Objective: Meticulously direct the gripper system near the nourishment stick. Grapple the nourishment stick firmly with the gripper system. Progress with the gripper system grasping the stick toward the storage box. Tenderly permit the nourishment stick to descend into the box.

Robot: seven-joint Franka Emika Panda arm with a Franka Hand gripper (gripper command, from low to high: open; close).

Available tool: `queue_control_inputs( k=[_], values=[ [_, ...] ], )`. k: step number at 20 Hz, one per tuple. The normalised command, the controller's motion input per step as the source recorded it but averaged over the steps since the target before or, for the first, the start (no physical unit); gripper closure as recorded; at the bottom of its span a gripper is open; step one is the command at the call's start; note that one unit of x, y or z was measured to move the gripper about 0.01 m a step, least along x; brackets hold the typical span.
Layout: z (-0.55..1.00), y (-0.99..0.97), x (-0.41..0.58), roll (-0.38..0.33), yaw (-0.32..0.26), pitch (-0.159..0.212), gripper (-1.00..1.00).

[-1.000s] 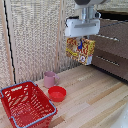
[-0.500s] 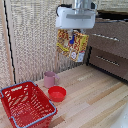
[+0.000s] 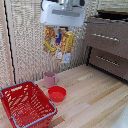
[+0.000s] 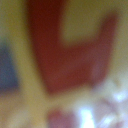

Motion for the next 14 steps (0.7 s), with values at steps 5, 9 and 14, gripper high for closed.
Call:
queue_control_inputs(
  k=[5,9,14],
  values=[
    [-0.02,0.87,0.309,-0.059,-0.006,0.045,1.00],
    [-0.11,0.87,0.241,-0.085,0.000,0.075,1.00],
    [-0.14,0.85,0.026,-0.095,0.013,0.122,1.00]
  ],
)
